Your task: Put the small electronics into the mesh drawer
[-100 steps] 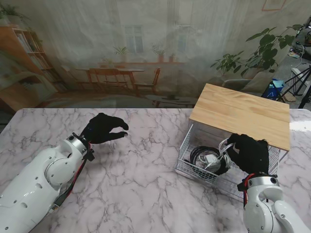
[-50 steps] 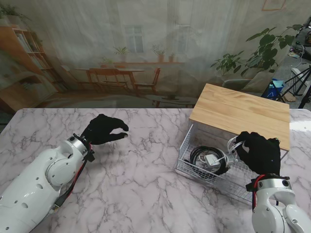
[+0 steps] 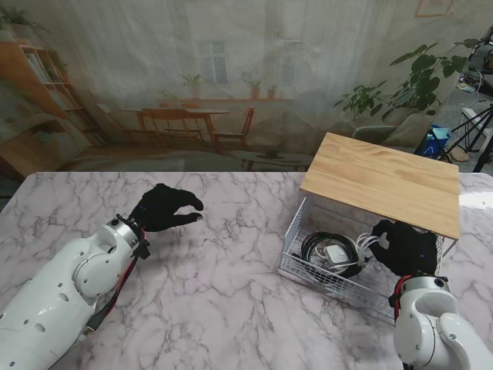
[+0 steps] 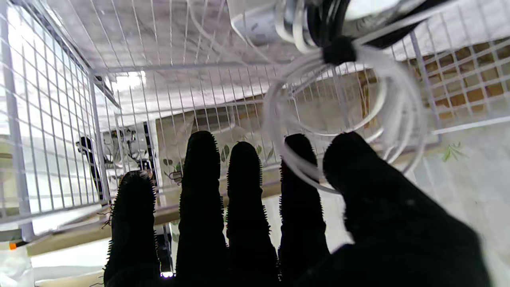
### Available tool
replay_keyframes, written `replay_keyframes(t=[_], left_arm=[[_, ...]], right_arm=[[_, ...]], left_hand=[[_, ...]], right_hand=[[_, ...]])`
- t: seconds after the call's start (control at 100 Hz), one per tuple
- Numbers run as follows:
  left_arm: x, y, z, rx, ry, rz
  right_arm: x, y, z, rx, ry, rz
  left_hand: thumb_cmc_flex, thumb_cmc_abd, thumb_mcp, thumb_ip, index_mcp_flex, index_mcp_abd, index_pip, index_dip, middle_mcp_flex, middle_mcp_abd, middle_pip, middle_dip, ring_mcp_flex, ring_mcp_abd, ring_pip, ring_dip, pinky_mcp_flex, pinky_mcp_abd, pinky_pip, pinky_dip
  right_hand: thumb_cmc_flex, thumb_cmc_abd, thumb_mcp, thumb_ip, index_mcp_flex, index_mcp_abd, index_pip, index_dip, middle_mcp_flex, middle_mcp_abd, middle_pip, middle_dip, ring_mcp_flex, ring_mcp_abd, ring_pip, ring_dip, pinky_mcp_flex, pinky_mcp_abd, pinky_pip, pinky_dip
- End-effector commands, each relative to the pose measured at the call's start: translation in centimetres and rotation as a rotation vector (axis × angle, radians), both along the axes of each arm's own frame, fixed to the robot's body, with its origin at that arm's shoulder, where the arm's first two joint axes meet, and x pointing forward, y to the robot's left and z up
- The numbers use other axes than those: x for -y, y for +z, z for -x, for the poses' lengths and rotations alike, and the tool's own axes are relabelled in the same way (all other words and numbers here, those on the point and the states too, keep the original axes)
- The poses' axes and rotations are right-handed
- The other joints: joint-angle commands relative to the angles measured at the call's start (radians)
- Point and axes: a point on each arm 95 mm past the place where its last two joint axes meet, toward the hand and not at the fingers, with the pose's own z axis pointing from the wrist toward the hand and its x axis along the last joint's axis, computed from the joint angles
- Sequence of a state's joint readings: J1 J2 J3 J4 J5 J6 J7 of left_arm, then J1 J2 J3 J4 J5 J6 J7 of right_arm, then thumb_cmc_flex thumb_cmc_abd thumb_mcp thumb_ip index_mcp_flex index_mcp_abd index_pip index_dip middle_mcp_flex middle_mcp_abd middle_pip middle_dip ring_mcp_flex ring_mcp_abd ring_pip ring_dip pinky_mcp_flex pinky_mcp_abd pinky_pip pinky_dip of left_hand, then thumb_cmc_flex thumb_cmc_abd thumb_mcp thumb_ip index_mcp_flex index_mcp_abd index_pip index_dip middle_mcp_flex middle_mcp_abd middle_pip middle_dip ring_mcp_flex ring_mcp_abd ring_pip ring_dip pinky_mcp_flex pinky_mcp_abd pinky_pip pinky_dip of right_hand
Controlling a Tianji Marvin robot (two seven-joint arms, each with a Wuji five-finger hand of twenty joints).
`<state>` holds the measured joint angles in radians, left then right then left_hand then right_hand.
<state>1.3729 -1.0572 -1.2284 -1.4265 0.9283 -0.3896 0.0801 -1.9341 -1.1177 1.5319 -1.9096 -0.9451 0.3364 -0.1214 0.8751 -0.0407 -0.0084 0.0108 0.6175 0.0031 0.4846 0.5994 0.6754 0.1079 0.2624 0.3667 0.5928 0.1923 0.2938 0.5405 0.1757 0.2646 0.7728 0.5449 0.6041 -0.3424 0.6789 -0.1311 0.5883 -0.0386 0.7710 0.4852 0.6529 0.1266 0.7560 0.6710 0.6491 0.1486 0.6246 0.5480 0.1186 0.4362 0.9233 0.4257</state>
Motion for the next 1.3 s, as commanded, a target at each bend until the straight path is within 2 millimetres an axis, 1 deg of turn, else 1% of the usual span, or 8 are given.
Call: replay_keyframes(t=[0.0,0.21,0.45,0.59,0.81,0.87,0.97,1.29], left_arm=[[0.1,-0.3,0.1,-0.017,-0.001,-0.008],[0.1,-0.4,0.1,-0.018,0.001,-0.005],[0.2,-0.6,0.1,-0.022,0.001,-0.004],[0.2,-0.6,0.1,-0.024,0.0,-0.002],[0.2,-0.7,0.1,-0.025,-0.001,-0.002],[0.2,-0.7,0.1,-0.025,-0.001,-0.001],[0.2,-0.7,0.1,-0.024,-0.001,0.0],[0.2,-0.9,0.1,-0.027,0.002,0.002]], right_arm=[[0.0,-0.5,0.0,-0.036,-0.002,0.025],[-0.2,-0.6,-0.2,-0.08,0.008,0.075],[-0.6,0.6,-0.9,-0.01,0.007,0.078],[-0.8,1.2,-1.3,-0.044,0.032,0.079],[-0.8,1.5,-1.5,-0.089,0.039,0.063],[-0.7,1.6,-1.4,-0.12,0.049,0.061],[-0.7,1.9,-1.3,-0.151,0.057,0.046],[-0.9,2.4,-1.1,-0.12,0.07,0.021]], left_hand=[[0.013,0.025,0.0,0.002,-0.004,0.01,-0.007,0.003,0.006,0.01,-0.02,0.009,0.005,0.009,0.013,0.007,-0.017,0.033,0.017,0.014],[0.013,0.025,0.0,0.002,-0.005,0.011,-0.006,0.002,0.008,0.001,-0.018,0.01,0.005,0.008,0.013,0.007,-0.017,0.033,0.017,0.014],[0.015,0.025,0.001,0.002,-0.004,0.012,-0.005,0.002,0.006,0.01,-0.018,0.01,0.005,0.01,0.014,0.008,-0.017,0.034,0.017,0.015],[0.015,0.026,0.0,0.002,-0.005,0.01,-0.005,0.001,0.009,-0.006,-0.016,0.01,0.006,0.009,0.014,0.008,-0.018,0.034,0.017,0.015],[0.019,0.023,0.001,0.003,-0.003,0.011,-0.001,0.002,0.008,0.002,-0.013,0.012,0.007,0.01,0.015,0.009,-0.018,0.035,0.018,0.015],[0.019,0.023,0.001,0.003,-0.004,0.01,-0.001,0.002,0.012,-0.021,-0.011,0.013,0.007,0.008,0.016,0.009,-0.017,0.034,0.018,0.015],[0.022,0.021,0.002,0.003,-0.003,0.011,0.002,0.002,0.01,-0.008,-0.01,0.013,0.007,0.008,0.016,0.009,-0.016,0.033,0.019,0.016],[0.021,0.025,0.001,0.003,-0.004,0.011,0.004,0.0,0.01,-0.023,-0.006,0.013,0.006,0.009,0.016,0.009,-0.019,0.032,0.017,0.015]], right_hand=[[-0.093,-0.035,0.032,0.061,0.003,0.067,-0.158,0.022,-0.057,0.017,-0.065,-0.053,-0.036,0.011,-0.083,-0.029,-0.023,-0.019,-0.022,0.016],[-0.253,-0.103,-0.045,0.04,-0.08,0.163,-0.391,-0.041,-0.151,0.05,-0.164,-0.165,-0.077,0.025,-0.156,-0.062,-0.03,-0.015,-0.034,0.023],[0.03,0.19,-0.096,0.068,-0.179,0.094,-0.406,-0.014,-0.207,0.05,-0.158,-0.22,-0.086,0.024,-0.163,-0.071,-0.022,-0.023,-0.02,0.044],[-0.021,-0.105,0.466,0.31,-0.357,0.151,-0.374,0.033,-0.301,0.023,-0.132,-0.237,-0.107,0.011,-0.189,-0.089,-0.039,-0.005,-0.032,0.04],[-0.094,-0.152,0.566,0.44,-0.382,0.194,-0.416,0.04,-0.367,0.034,-0.162,-0.276,-0.146,0.01,-0.226,-0.107,-0.071,0.022,-0.057,0.034],[-0.16,-0.125,0.428,0.395,-0.396,0.209,-0.465,0.032,-0.396,0.044,-0.196,-0.297,-0.172,0.02,-0.261,-0.121,-0.088,0.033,-0.078,0.029],[-0.282,-0.07,-0.018,0.094,-0.376,0.215,-0.544,0.029,-0.403,0.051,-0.226,-0.31,-0.177,0.03,-0.294,-0.126,-0.097,0.044,-0.098,0.033],[-0.342,0.031,-0.181,0.06,-0.308,0.164,-0.542,0.056,-0.375,0.059,-0.244,-0.309,-0.188,0.046,-0.353,-0.151,-0.096,0.02,-0.113,0.04]])
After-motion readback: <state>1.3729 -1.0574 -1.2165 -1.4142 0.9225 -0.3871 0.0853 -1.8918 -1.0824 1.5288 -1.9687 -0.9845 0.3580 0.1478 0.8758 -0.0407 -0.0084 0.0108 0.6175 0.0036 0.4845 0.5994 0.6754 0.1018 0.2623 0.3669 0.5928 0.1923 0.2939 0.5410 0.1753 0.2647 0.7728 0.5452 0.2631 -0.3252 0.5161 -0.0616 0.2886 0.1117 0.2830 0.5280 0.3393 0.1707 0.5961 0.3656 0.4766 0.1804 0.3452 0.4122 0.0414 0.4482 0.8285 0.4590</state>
